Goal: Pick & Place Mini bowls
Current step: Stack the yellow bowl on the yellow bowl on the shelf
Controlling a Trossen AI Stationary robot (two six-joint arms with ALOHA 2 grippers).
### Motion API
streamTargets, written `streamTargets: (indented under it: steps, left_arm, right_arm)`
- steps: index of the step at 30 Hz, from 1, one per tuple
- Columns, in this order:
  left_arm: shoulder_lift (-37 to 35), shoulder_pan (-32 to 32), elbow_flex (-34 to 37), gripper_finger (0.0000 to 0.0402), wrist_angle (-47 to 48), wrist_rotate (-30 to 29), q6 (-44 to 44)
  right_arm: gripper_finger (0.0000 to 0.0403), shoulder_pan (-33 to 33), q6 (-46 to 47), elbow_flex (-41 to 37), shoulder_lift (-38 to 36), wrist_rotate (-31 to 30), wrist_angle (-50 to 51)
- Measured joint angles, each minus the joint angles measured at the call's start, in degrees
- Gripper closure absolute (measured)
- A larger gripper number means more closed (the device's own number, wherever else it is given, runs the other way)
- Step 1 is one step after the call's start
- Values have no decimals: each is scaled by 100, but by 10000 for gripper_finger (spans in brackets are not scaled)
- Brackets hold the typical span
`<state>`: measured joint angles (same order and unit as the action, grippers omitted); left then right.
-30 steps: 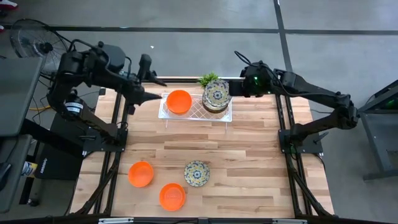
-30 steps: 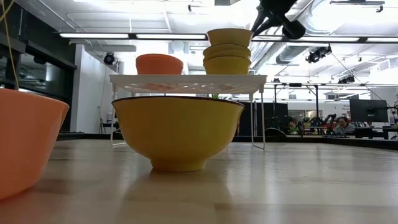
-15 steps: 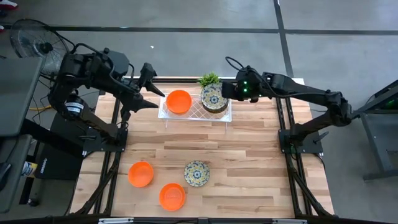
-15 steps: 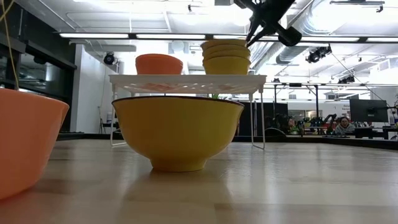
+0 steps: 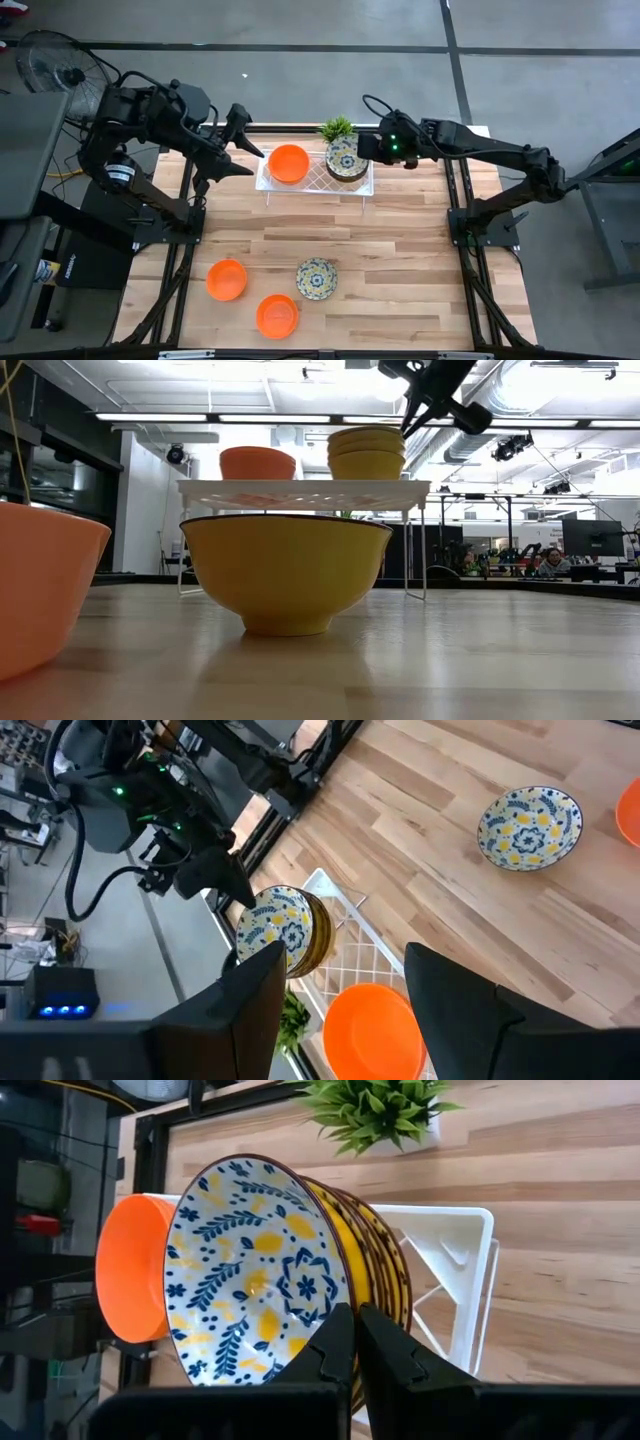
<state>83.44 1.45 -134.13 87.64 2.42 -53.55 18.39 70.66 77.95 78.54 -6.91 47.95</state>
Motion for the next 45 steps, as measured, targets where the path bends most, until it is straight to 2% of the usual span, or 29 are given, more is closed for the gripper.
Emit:
streamTargets:
  steps: [16, 29, 33, 41, 45]
  left_arm:
    - [0, 0, -1, 204, -2, -4, -24]
    - [0, 0, -2, 204, 4, -4, 145]
    - [0, 0, -2, 204, 42, -4, 265]
    - [0, 2, -2, 204, 42, -6, 534]
    - [0, 2, -2, 204, 42, -7, 633]
  right_arm:
    - [394, -19, -86, 0, -2, 42, -30]
    - [285, -10, -368, 0, -32, 154, -16]
    - [272, 36, -494, 0, -201, 155, 30]
    - [274, 10, -815, 0, -874, 86, 235]
    - [274, -200, -934, -2, -1265, -172, 502]
